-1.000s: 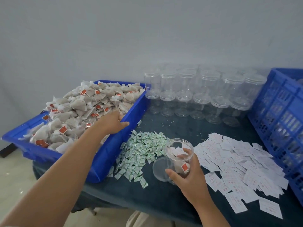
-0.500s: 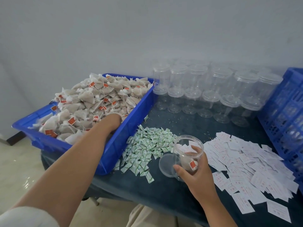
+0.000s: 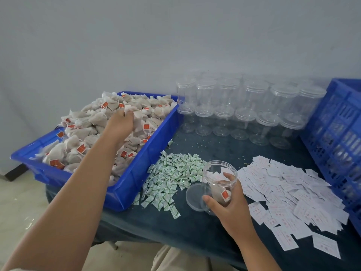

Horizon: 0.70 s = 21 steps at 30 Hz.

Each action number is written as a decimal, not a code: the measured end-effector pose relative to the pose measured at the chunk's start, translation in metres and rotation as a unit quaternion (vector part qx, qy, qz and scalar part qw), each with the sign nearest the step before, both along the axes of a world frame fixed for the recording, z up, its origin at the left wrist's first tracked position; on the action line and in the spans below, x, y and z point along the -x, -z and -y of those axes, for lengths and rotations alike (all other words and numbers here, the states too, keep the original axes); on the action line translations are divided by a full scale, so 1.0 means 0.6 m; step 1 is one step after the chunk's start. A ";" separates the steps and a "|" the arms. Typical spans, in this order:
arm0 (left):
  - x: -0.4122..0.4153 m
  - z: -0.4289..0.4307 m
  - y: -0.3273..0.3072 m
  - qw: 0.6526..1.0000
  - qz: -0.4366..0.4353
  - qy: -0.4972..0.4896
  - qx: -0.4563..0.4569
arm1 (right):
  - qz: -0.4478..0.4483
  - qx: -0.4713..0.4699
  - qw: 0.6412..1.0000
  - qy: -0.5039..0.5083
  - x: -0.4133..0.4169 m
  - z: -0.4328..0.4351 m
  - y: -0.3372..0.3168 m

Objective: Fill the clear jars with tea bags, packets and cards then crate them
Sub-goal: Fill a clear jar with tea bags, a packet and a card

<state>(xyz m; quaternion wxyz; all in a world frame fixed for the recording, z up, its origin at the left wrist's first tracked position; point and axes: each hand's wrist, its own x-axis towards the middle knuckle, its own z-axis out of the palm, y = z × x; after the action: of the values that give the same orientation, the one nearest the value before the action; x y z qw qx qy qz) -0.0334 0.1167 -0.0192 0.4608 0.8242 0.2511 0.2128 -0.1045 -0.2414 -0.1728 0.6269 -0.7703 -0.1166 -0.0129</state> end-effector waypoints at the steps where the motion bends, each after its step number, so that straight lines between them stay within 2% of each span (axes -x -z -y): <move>1: 0.001 0.005 -0.007 0.998 0.017 0.010 0.065 | 0.000 -0.002 1.000 0.000 0.000 0.000 0.000; 3: 0.006 0.021 -0.016 0.977 0.062 0.011 0.204 | 0.001 -0.003 1.000 -0.001 0.001 0.000 -0.001; 6: 0.022 0.054 -0.015 0.912 0.120 0.056 0.389 | 0.003 -0.003 1.000 0.003 0.002 -0.001 -0.003; 9: 0.024 0.102 -0.013 0.864 0.145 0.141 0.460 | 0.008 0.000 1.000 0.006 0.001 -0.001 -0.004; 14: 0.028 0.205 -0.032 0.879 0.115 0.163 0.432 | 0.015 0.014 1.000 0.004 -0.001 -0.001 -0.003; 17: 0.035 0.267 -0.031 0.888 0.096 0.221 0.393 | 0.019 0.027 0.999 0.004 -0.001 -0.001 -0.005; 19: 0.036 0.302 -0.019 0.917 0.061 0.241 0.313 | 0.020 0.030 0.999 0.004 -0.001 0.000 -0.005; 21: 0.036 0.326 0.002 0.953 0.025 0.242 0.180 | 0.021 0.028 0.999 0.006 -0.001 0.001 -0.004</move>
<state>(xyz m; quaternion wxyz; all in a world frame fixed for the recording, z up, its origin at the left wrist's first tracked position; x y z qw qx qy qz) -0.0551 -0.0790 -0.0205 0.6455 0.7580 0.0664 0.0661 -0.1038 -0.2417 -0.1702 0.6026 -0.7876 -0.1252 -0.0301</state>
